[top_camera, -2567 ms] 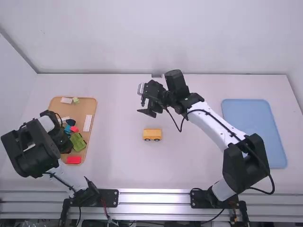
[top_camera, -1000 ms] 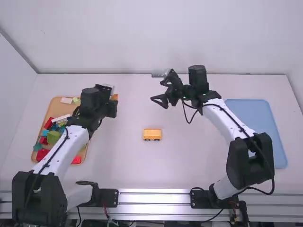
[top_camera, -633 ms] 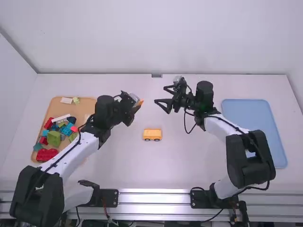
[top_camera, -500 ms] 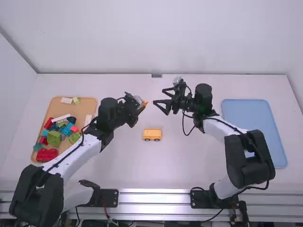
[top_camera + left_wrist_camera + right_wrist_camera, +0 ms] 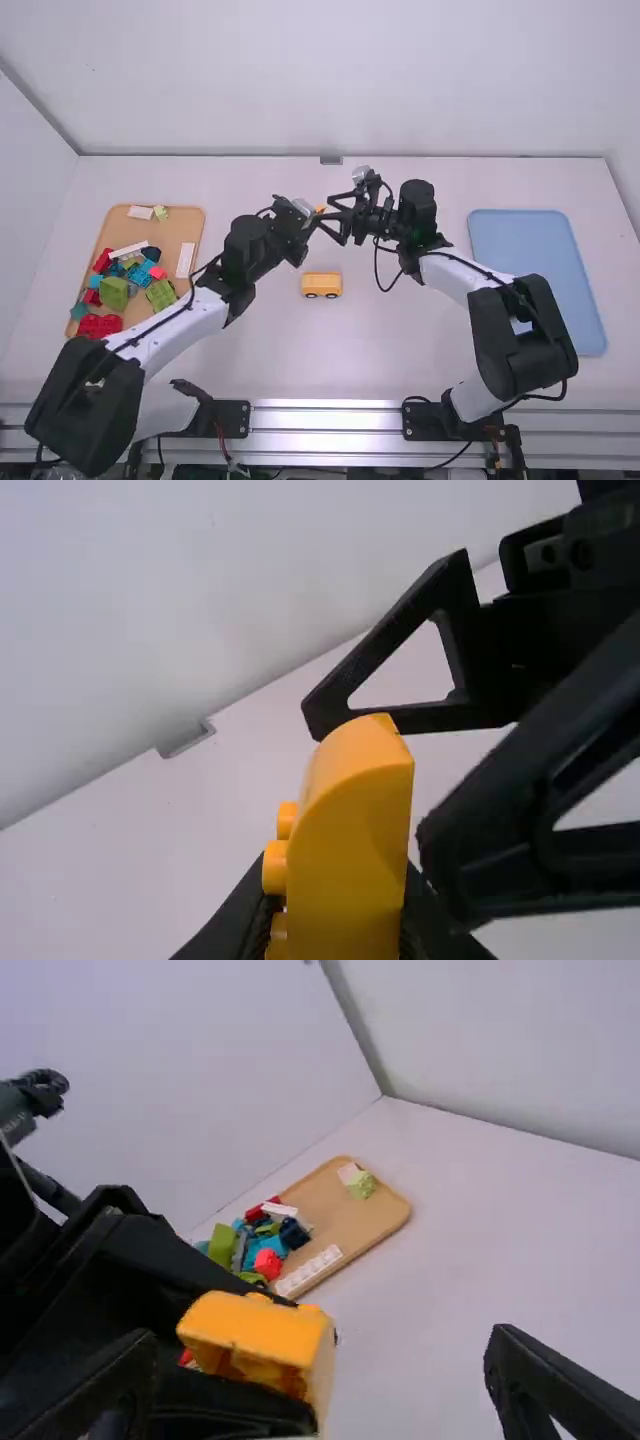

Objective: Assemble lego blocks to make yellow taxi

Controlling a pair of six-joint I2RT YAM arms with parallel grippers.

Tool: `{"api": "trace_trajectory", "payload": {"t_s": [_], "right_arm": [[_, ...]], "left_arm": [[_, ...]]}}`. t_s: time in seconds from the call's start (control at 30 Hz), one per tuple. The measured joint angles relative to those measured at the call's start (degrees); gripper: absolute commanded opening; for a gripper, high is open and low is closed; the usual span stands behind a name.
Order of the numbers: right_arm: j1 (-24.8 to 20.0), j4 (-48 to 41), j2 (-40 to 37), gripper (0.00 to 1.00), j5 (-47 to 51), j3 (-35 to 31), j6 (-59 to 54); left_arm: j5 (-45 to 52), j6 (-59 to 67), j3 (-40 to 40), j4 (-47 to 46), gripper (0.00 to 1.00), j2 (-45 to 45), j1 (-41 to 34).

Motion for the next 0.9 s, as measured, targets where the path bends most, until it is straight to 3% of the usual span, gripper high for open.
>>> {"api": "trace_trajectory", "payload": {"t_s": [0.03, 0.33, 0.57, 0.67, 0.73, 0.77, 0.8, 0.83, 0.87, 0.9], "right_arm": [[0.0, 0.22, 0.0, 0.71, 0.0, 0.0, 0.11], [2.1, 0.09, 0.0, 0.66, 3.67, 0.0, 0.0], [2.69, 0.26, 0.0, 0.38, 5.22, 0.0, -0.68], [2.69, 0.15, 0.0, 0.34, 5.66, 0.0, -0.81], [2.69, 0.2, 0.02, 0.26, 6.21, 0.0, -1.11], [2.69, 0.15, 0.0, 0.24, 6.38, 0.0, -1.25], [2.69, 0.15, 0.0, 0.24, 6.38, 0.0, -1.25], [2.69, 0.15, 0.0, 0.24, 6.23, 0.0, -1.49], [2.69, 0.17, 0.0, 0.24, 6.23, 0.0, -1.66], [2.69, 0.2, 0.0, 0.24, 6.34, 0.0, -1.88]], "left_arm": [[0.22, -0.39, 0.0, 0.72, 0.02, 0.55, 0.0], [0.35, -3.63, 0.0, 5.27, 0.02, 3.76, -0.07], [0.35, -4.02, 0.0, 5.62, 0.02, 4.15, -0.04], [0.39, -4.04, 0.0, 5.73, 0.06, 4.15, -0.04], [0.09, -4.04, 0.0, 5.73, 0.25, 4.15, -0.04], [-0.09, -3.91, 0.0, 5.73, 0.45, 4.15, -0.07], [-0.09, -3.91, 0.0, 5.73, 0.45, 4.15, -0.07], [0.04, -4.07, 0.0, 5.81, 0.9, 4.15, -0.09], [0.24, -4.28, 0.0, 5.81, 0.99, 4.15, -0.09], [0.31, -4.59, 0.0, 5.79, 0.99, 4.15, -0.11]]}}
